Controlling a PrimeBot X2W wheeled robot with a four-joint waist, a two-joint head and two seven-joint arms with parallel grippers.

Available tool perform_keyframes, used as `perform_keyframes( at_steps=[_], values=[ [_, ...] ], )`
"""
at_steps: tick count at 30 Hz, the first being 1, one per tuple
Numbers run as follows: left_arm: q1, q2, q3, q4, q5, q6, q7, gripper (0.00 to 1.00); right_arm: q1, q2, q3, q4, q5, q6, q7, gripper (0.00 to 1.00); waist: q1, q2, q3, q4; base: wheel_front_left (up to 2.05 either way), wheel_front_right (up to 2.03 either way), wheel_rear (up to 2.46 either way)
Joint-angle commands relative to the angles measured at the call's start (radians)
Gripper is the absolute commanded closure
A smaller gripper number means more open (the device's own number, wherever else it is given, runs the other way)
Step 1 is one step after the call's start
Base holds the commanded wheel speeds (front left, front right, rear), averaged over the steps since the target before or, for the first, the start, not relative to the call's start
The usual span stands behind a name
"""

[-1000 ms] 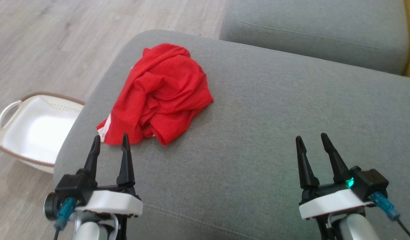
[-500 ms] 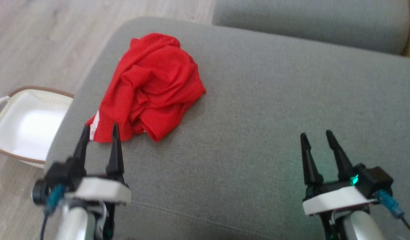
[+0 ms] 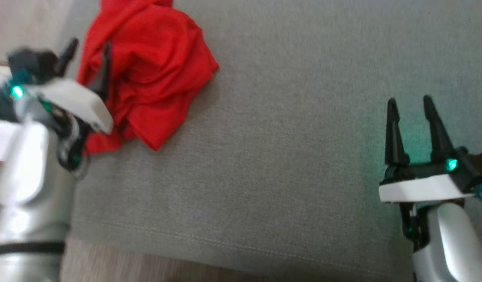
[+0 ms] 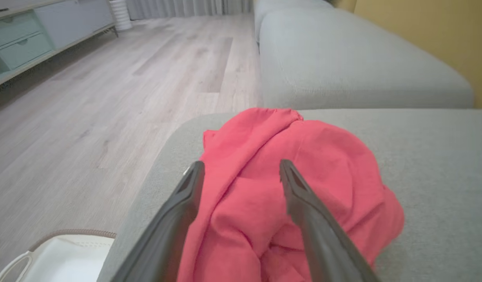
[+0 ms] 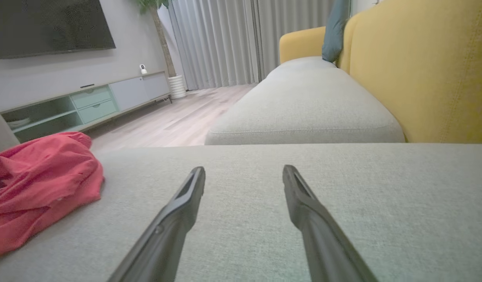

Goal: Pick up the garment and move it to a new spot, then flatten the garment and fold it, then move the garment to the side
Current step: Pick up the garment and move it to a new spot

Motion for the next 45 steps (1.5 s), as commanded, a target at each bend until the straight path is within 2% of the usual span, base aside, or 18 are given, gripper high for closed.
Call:
perform_keyframes(
  at_steps=[1, 5, 11, 17, 18, 19, 25, 34, 38, 45],
  values=[
    [-0.053, 0.062, 0.029, -0.014, -0.011, -0.003, 0.011, 0.00, -0.038, -0.005, 0.022, -0.043, -0.007, 0.004, -0.011, 0.00, -0.0003, 0.0000, 0.058, -0.033, 0.00, 0.00, 0.00],
    [-0.159, 0.121, -0.054, 0.075, -0.087, -0.005, 0.085, 0.00, -0.064, -0.005, 0.015, -0.063, -0.009, 0.004, -0.011, 0.00, -0.0003, 0.0000, 0.107, -0.061, 0.00, 0.00, 0.00],
    [-0.260, 0.216, -0.172, 0.180, -0.188, -0.006, 0.137, 0.00, -0.084, -0.005, 0.027, -0.102, 0.002, 0.004, -0.011, 0.00, -0.0003, 0.0000, 0.160, -0.110, 0.00, 0.00, 0.00],
    [-0.312, 0.246, -0.245, 0.269, -0.257, -0.006, 0.166, 0.00, -0.079, -0.005, 0.023, -0.119, 0.008, 0.004, -0.011, 0.00, -0.0003, 0.0000, 0.182, -0.134, 0.00, 0.00, 0.00],
    [-0.317, 0.248, -0.258, 0.279, -0.270, -0.006, 0.169, 0.53, -0.078, -0.005, 0.023, -0.120, 0.007, 0.004, -0.011, 0.00, -0.0003, 0.0000, 0.183, -0.136, 0.00, 0.00, 0.00],
    [-0.321, 0.249, -0.269, 0.286, -0.283, -0.006, 0.170, 1.00, -0.077, -0.005, 0.023, -0.120, 0.008, 0.004, -0.011, 0.00, -0.0003, 0.0000, 0.184, -0.137, 0.00, 0.00, 0.00],
    [-0.351, 0.255, -0.301, 0.324, -0.328, -0.006, 0.101, 1.00, -0.079, -0.005, 0.017, -0.117, 0.009, 0.004, -0.011, 0.00, -0.0003, 0.0000, 0.175, -0.128, 0.00, 0.00, 0.00],
    [-0.413, 0.261, -0.278, 0.332, -0.335, 0.000, -0.106, 1.00, -0.068, -0.005, 0.019, -0.095, 0.016, 0.004, -0.011, 0.00, -0.0003, 0.0000, 0.085, -0.102, 0.00, 0.00, 0.00],
    [-0.424, 0.259, -0.271, 0.300, -0.327, 0.013, -0.176, 1.00, -0.056, -0.005, 0.018, -0.080, 0.026, 0.004, -0.011, 0.00, -0.0003, 0.0000, 0.025, -0.090, 0.00, 0.00, 0.00],
    [-0.412, 0.257, -0.253, 0.184, -0.319, 0.048, -0.223, 1.00, -0.033, -0.005, 0.025, -0.060, 0.052, 0.004, -0.011, 0.00, -0.0003, 0.0000, -0.059, -0.082, 0.00, 0.00, 0.00]
  ],
)
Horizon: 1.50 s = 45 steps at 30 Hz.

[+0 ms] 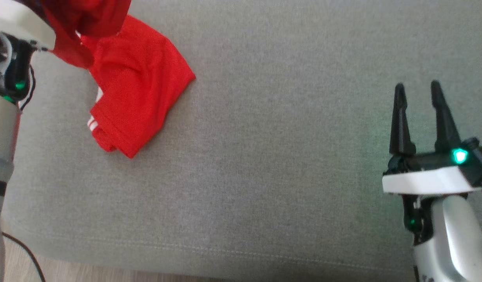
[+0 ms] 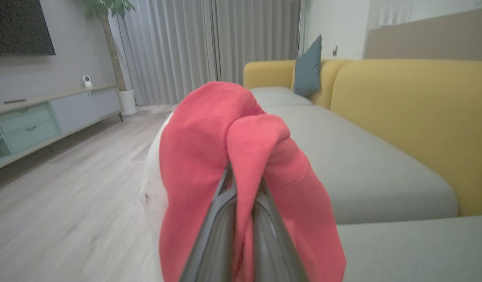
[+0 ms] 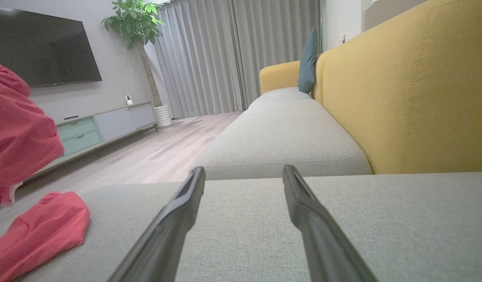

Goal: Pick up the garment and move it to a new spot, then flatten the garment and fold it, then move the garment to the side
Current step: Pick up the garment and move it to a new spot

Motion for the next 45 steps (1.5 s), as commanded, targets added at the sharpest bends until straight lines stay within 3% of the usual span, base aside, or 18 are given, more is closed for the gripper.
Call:
perform_keyframes(
  at_steps=[1, 10, 18, 25, 32, 33, 34, 39, 45],
  values=[
    [-0.030, 0.059, 0.040, -0.047, 0.007, 0.009, -0.009, 1.00, 0.015, -0.004, 0.028, -0.026, 0.007, 0.004, -0.009, 0.00, 0.0001, -0.0001, -0.036, 0.005, 0.00, 0.00, 0.00],
    [0.083, 0.034, 0.004, -0.328, -0.002, 0.064, 0.057, 1.00, 0.034, -0.004, 0.036, -0.025, 0.041, 0.004, -0.009, 0.00, 0.0001, -0.0001, -0.101, -0.049, 0.00, 0.00, 0.00],
    [0.159, -0.030, -0.053, -0.507, 0.004, 0.141, 0.130, 1.00, 0.028, -0.004, 0.053, -0.049, 0.062, 0.004, -0.009, 0.00, 0.0001, -0.0001, -0.083, -0.171, 0.00, 0.00, 0.00],
    [0.151, -0.121, -0.143, -0.501, 0.034, 0.159, 0.163, 1.00, 0.017, -0.004, 0.063, -0.085, 0.092, 0.004, -0.009, 0.00, 0.0001, -0.0001, -0.035, -0.292, 0.00, 0.00, 0.00],
    [0.120, -0.203, -0.189, -0.354, 0.048, 0.173, 0.158, 1.00, 0.002, -0.004, 0.078, -0.117, 0.145, 0.004, -0.009, 0.00, 0.0001, -0.0001, 0.027, -0.398, 0.00, 0.00, 0.00],
    [0.115, -0.212, -0.191, -0.328, 0.051, 0.176, 0.151, 0.60, 0.001, -0.004, 0.079, -0.120, 0.150, 0.004, -0.009, 0.00, 0.0001, -0.0001, 0.035, -0.409, 0.00, 0.00, 0.00],
    [0.109, -0.220, -0.192, -0.303, 0.053, 0.179, 0.142, 0.00, 0.001, -0.004, 0.079, -0.122, 0.155, 0.004, -0.009, 0.00, 0.0001, -0.0001, 0.041, -0.417, 0.00, 0.00, 0.00],
    [0.089, -0.249, -0.197, -0.219, 0.058, 0.176, 0.095, 0.00, -0.001, -0.004, 0.073, -0.128, 0.167, 0.004, -0.009, 0.00, 0.0001, -0.0001, 0.052, -0.429, 0.00, 0.00, 0.00],
    [0.096, -0.272, -0.185, -0.157, 0.040, 0.154, 0.023, 0.00, 0.006, -0.004, 0.053, -0.126, 0.143, 0.004, -0.009, 0.00, 0.0001, -0.0001, 0.033, -0.370, 0.00, 0.00, 0.00]
  ],
)
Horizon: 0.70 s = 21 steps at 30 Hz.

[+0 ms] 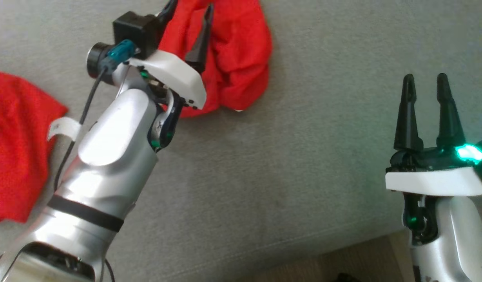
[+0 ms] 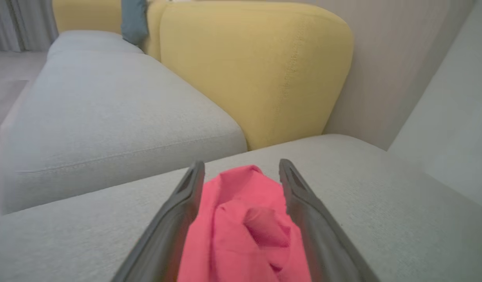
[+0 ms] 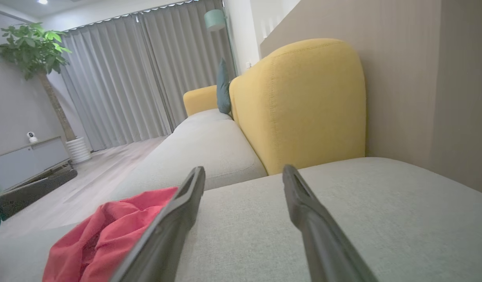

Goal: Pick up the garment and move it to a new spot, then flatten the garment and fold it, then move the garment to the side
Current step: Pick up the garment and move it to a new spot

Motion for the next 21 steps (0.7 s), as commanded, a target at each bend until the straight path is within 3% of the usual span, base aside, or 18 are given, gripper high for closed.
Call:
perform_keyframes(
  at_steps=[1, 8, 13, 21],
  values=[
    [-0.032, 0.021, 0.042, -0.021, -0.010, -0.004, -0.018, 0.00, -0.017, -0.005, 0.016, -0.033, -0.013, 0.004, -0.009, 0.00, -0.0001, 0.0000, -0.021, 0.041, 0.00, 0.00, 0.00],
    [0.080, 0.057, 0.095, -0.055, -0.018, 0.001, -0.057, 0.00, -0.001, -0.005, 0.008, -0.017, -0.079, 0.004, -0.009, 0.00, -0.0001, 0.0000, -0.093, 0.181, 0.00, 0.00, 0.00],
    [0.245, 0.088, 0.145, -0.162, 0.017, 0.018, -0.060, 0.00, 0.019, -0.005, 0.014, 0.015, -0.106, 0.004, -0.009, 0.00, -0.0001, 0.0000, -0.142, 0.280, 0.00, 0.00, 0.00],
    [0.544, 0.036, 0.251, -0.371, 0.086, 0.028, -0.060, 0.00, 0.060, -0.005, 0.034, 0.076, -0.136, 0.004, -0.009, 0.00, -0.0001, 0.0000, -0.197, 0.387, 0.00, 0.00, 0.00]
  ],
)
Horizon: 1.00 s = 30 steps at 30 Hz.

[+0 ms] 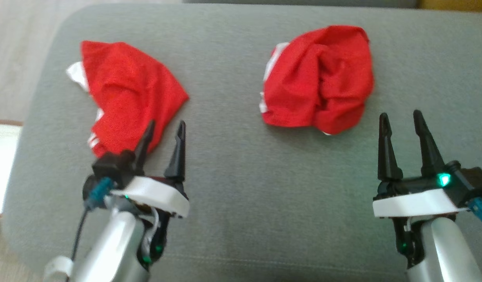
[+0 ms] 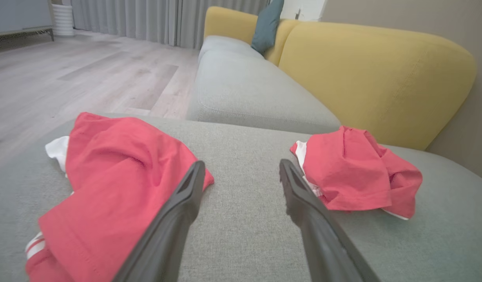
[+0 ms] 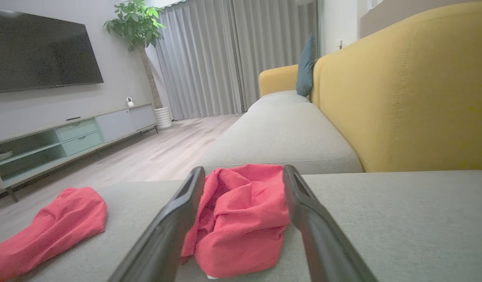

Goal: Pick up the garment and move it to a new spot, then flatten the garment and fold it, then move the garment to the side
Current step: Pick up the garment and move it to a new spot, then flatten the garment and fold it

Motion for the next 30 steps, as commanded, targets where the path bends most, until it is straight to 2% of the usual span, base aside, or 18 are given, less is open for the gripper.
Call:
perform_keyframes(
  at_steps=[1, 7, 12, 16, 24, 29, 30],
  values=[
    [-0.031, -0.003, 0.044, -0.052, 0.022, -0.006, -0.008, 0.00, -0.006, -0.005, 0.027, -0.024, -0.011, 0.004, -0.006, 0.00, 0.0001, -0.0001, -0.031, 0.052, 0.00, 0.00, 0.00],
    [-0.003, -0.058, 0.066, -0.081, 0.082, -0.046, -0.008, 0.00, -0.035, -0.005, 0.078, 0.006, -0.076, 0.004, 0.007, 0.00, 0.0001, -0.0001, -0.012, 0.113, 0.00, 0.00, 0.00],
    [0.004, -0.088, 0.085, -0.080, 0.095, -0.076, -0.008, 0.00, -0.128, -0.005, 0.118, 0.074, -0.148, 0.004, 0.115, 0.00, 0.0001, -0.0001, 0.032, 0.165, 0.00, 0.00, 0.00],
    [-0.001, -0.103, 0.096, -0.076, 0.099, -0.095, -0.008, 0.00, -0.224, -0.005, 0.103, 0.149, -0.238, 0.004, 0.179, 0.00, 0.0001, -0.0001, 0.071, 0.212, 0.00, 0.00, 0.00],
    [-0.013, -0.111, 0.103, -0.075, 0.088, -0.112, -0.008, 0.00, -0.355, -0.005, 0.042, 0.310, -0.343, 0.004, 0.249, 0.00, 0.0001, -0.0001, 0.126, 0.269, 0.00, 0.00, 0.00],
    [-0.025, -0.112, 0.087, -0.097, 0.052, -0.092, -0.008, 0.00, -0.421, -0.005, 0.014, 0.423, -0.377, 0.004, 0.281, 0.00, 0.0001, -0.0001, 0.160, 0.282, 0.00, 0.00, 0.00],
    [-0.026, -0.112, 0.085, -0.099, 0.049, -0.090, -0.008, 0.00, -0.426, -0.005, 0.011, 0.441, -0.374, 0.004, 0.286, 0.04, 0.0001, -0.0001, 0.162, 0.281, 0.00, 0.00, 0.00]
  ],
)
